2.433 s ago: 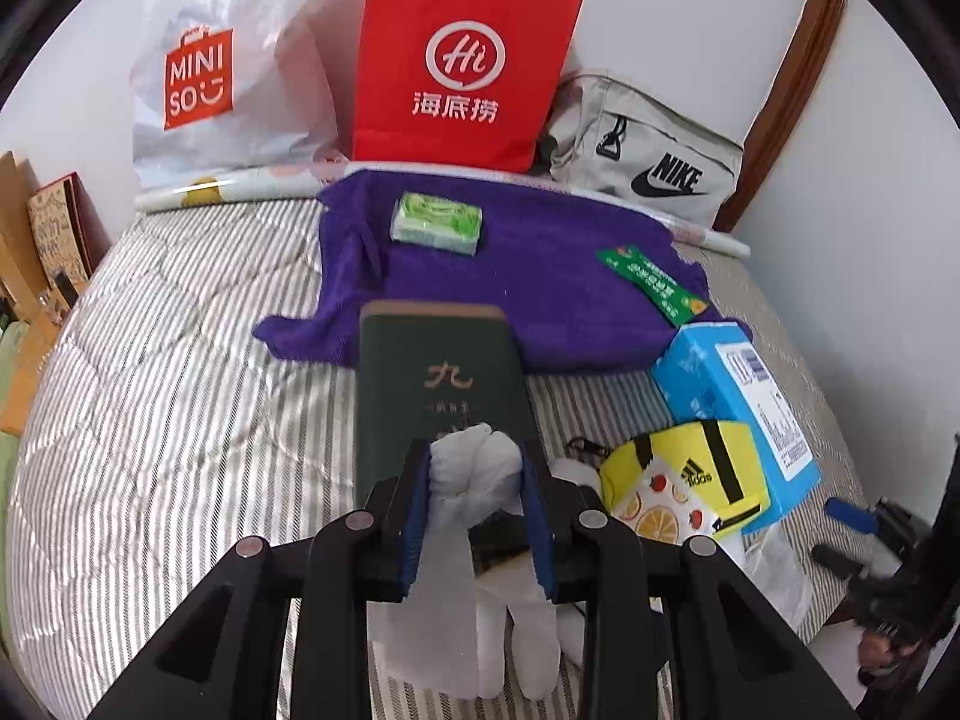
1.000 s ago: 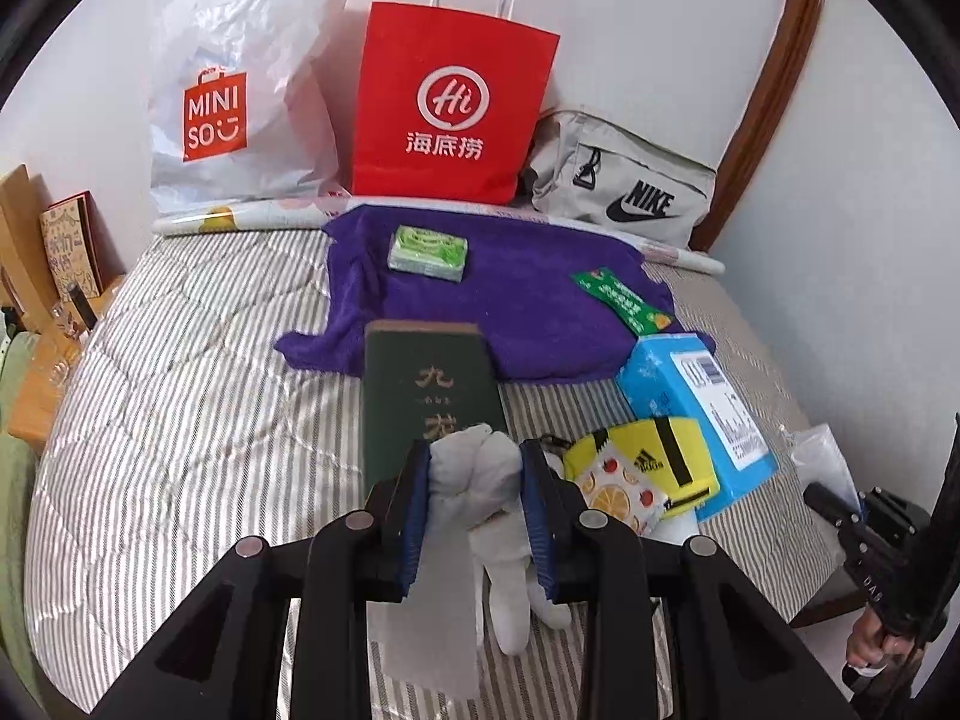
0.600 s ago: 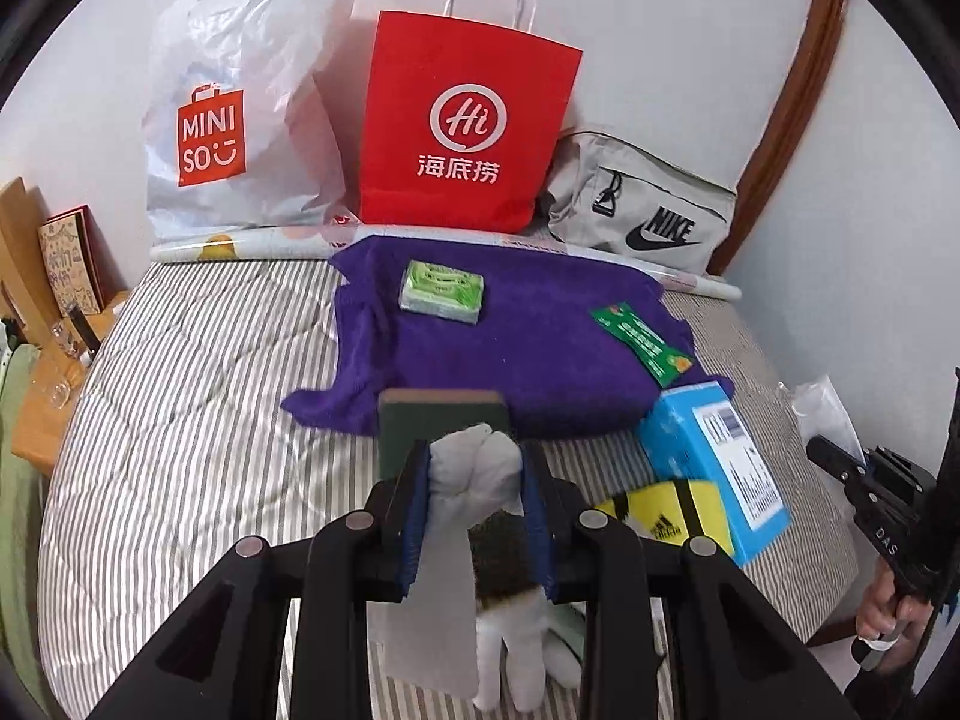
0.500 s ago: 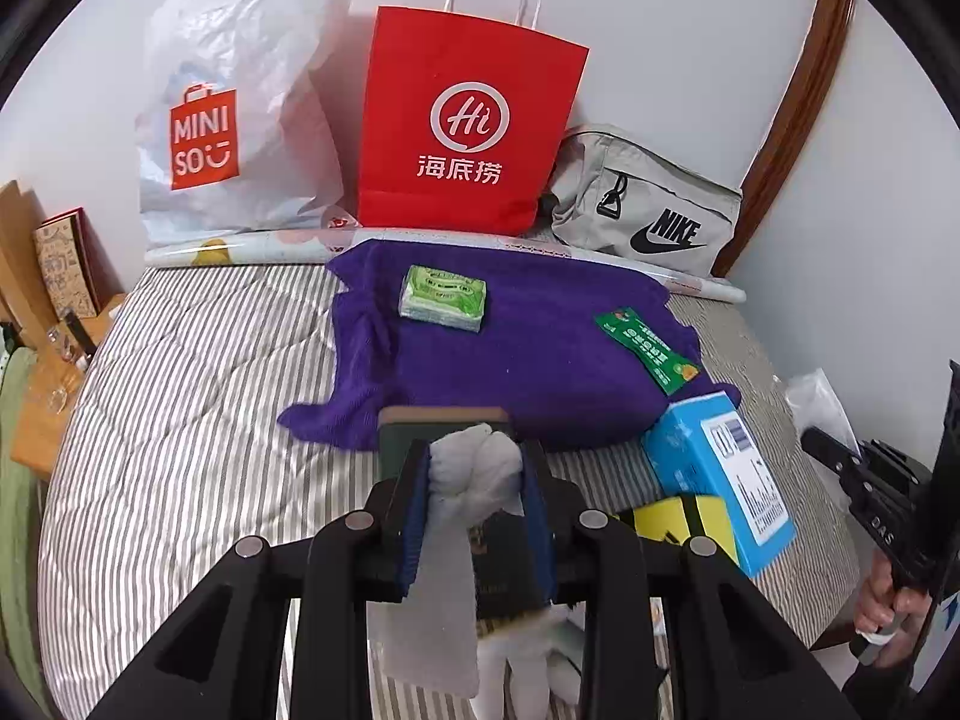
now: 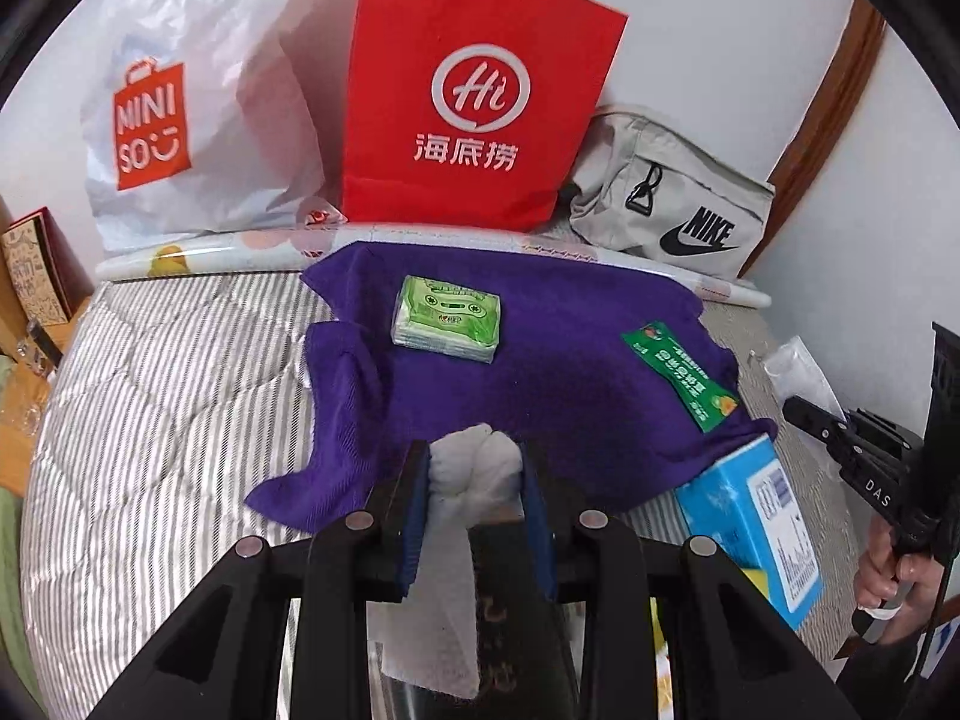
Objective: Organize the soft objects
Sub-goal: 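Release the mesh bag from the right tool while the left tool releases the cloth, then grasp the orange-print wipe packet with the right tool while the left tool reaches the white gloves, then grasp the white gloves with the left tool while the right tool holds the packet, then carry the gloves in the left tool and packet in the right tool over the towel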
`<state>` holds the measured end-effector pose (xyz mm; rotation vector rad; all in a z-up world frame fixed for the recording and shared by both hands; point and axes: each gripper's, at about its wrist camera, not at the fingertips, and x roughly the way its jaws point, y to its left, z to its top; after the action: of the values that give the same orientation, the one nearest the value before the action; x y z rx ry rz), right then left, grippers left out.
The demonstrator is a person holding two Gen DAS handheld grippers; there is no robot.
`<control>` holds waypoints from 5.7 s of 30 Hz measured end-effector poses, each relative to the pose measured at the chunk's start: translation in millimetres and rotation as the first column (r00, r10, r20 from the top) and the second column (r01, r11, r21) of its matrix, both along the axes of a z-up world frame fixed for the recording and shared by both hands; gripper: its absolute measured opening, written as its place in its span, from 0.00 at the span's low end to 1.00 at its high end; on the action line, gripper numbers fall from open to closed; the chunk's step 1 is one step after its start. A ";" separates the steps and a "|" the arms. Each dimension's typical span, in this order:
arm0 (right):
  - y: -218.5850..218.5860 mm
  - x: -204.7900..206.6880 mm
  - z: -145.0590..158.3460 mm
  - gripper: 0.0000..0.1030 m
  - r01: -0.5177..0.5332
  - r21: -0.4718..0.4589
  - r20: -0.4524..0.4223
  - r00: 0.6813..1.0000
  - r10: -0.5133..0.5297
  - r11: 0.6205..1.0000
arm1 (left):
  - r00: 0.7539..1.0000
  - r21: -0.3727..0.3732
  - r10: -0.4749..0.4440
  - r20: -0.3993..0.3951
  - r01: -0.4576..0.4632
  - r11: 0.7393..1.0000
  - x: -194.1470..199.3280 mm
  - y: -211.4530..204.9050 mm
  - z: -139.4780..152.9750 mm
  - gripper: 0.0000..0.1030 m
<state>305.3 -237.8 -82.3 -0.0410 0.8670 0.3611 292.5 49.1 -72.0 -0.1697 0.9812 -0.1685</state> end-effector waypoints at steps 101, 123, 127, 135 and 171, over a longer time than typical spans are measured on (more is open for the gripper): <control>53.5 -212.4 -28.4 0.56 -0.221 -0.041 0.055 0.973 0.223 0.974 | 0.996 -0.012 -0.091 -0.018 0.091 0.996 -151.0 -35.1 -74.4 0.64; -46.1 -210.0 -89.2 0.56 0.076 -0.029 -0.028 0.997 -0.076 0.997 | 0.994 -0.018 -0.098 0.044 0.099 0.995 -161.1 -60.5 -58.7 0.11; -44.6 -206.5 -89.7 0.56 0.078 -0.023 -0.020 0.997 -0.079 0.997 | 0.996 -0.024 -0.062 0.068 0.063 0.998 -176.2 -43.3 -49.2 0.11; -37.6 -203.6 -89.2 0.55 0.059 -0.030 -0.016 0.998 -0.059 0.998 | 0.996 0.007 -0.019 0.083 0.018 1.000 -198.6 -19.4 -40.9 0.11; -41.3 -196.0 -1.2 0.55 0.070 -0.015 0.118 0.991 -0.067 0.997 | 0.976 -0.047 0.036 0.214 -0.026 0.999 -189.8 3.4 33.9 0.11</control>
<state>109.3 -279.1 -83.5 -0.0498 0.7540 0.2831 102.7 52.6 -38.1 -0.2028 0.7592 -0.1759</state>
